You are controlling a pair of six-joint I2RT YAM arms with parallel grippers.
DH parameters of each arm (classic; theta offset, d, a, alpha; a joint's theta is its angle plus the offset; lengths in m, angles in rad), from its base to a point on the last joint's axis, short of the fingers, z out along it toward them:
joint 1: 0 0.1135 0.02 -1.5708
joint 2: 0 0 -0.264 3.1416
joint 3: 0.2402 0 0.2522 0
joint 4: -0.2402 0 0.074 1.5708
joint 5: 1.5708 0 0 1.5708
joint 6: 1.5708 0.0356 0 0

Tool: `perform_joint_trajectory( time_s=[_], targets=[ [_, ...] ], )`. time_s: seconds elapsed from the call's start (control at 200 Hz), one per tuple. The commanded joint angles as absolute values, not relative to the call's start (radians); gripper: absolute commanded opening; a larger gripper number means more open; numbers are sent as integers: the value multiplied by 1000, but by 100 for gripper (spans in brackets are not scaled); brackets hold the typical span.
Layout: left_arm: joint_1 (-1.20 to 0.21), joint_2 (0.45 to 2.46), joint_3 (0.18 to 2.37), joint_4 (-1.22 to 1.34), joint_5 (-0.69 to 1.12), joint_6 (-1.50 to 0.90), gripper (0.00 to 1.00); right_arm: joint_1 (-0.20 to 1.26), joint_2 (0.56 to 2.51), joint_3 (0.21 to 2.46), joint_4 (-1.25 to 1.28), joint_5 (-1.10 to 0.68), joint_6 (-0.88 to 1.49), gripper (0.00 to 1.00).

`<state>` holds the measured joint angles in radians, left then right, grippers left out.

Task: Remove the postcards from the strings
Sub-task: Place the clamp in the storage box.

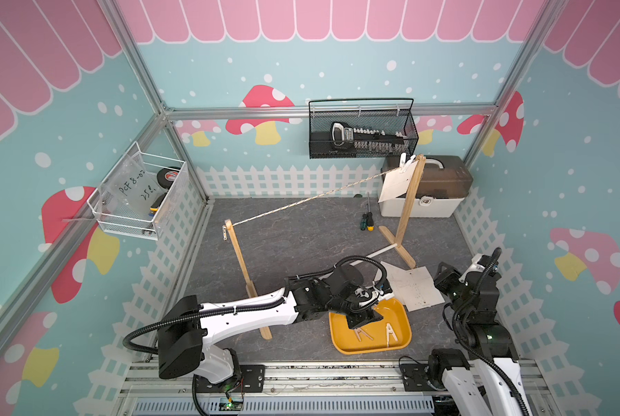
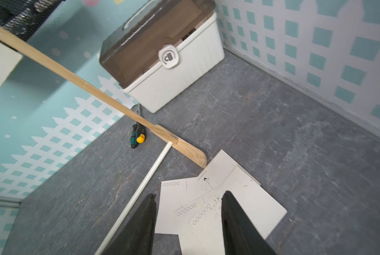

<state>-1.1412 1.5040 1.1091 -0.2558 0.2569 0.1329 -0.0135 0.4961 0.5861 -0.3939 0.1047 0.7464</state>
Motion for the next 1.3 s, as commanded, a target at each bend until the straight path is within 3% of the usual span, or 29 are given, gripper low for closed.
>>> perform_joint_trajectory(
  time_s=[0.0,0.24,0.265,0.295,0.625,0.856,1.066,1.296],
  targets=[
    [-1136,1500,1094,-154,186,138,60,-20,523,632,-201,-52,676,51],
    [-1126,1456,1041,19,79,118,87,-20,636,792,-122,-167,657,59],
    [-1126,1449,1031,49,57,118,98,-20,660,822,-125,-185,665,59],
    [-1125,1443,1023,85,30,118,100,-20,690,863,-130,-203,683,60],
    [-1044,1525,1062,444,-81,82,100,-18,1045,1359,-253,-425,929,60],
    [-1034,1683,1121,740,-213,283,96,-18,1183,1609,-357,-457,1144,62],
    [-981,1806,1204,894,-274,318,83,-2,1278,1734,-413,-480,1347,62],
    [-908,1863,1278,921,-188,288,75,46,1329,1831,-507,-450,1340,63]
  ],
)
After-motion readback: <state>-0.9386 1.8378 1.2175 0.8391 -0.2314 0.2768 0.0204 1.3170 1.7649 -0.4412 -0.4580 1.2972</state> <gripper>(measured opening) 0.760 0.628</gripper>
